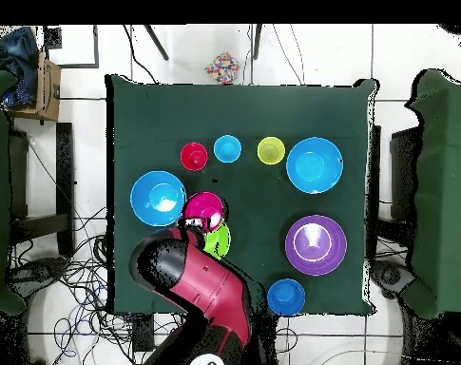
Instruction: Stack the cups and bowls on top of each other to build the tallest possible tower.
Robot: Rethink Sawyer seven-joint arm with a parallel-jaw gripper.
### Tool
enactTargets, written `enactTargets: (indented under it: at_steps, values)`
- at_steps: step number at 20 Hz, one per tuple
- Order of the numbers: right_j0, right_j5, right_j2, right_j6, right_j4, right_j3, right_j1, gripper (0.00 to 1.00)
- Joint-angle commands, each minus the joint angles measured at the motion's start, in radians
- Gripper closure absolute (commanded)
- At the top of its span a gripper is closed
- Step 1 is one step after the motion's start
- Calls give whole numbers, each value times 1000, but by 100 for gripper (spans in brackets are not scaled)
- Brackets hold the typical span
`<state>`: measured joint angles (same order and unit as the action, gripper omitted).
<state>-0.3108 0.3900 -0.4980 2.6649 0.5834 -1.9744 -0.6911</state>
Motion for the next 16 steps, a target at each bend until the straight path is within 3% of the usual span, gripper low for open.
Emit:
enactTargets:
  at_steps: [1, 10, 14, 16]
  values:
    - [-6, 113, 30, 239, 28, 67, 38, 100]
    - [-23, 136, 7, 263, 13, 86, 60, 100]
    - [-85, 242, -82, 303, -29, 168, 133, 100]
    - [-103, 289, -122, 252, -75, 216, 165, 100]
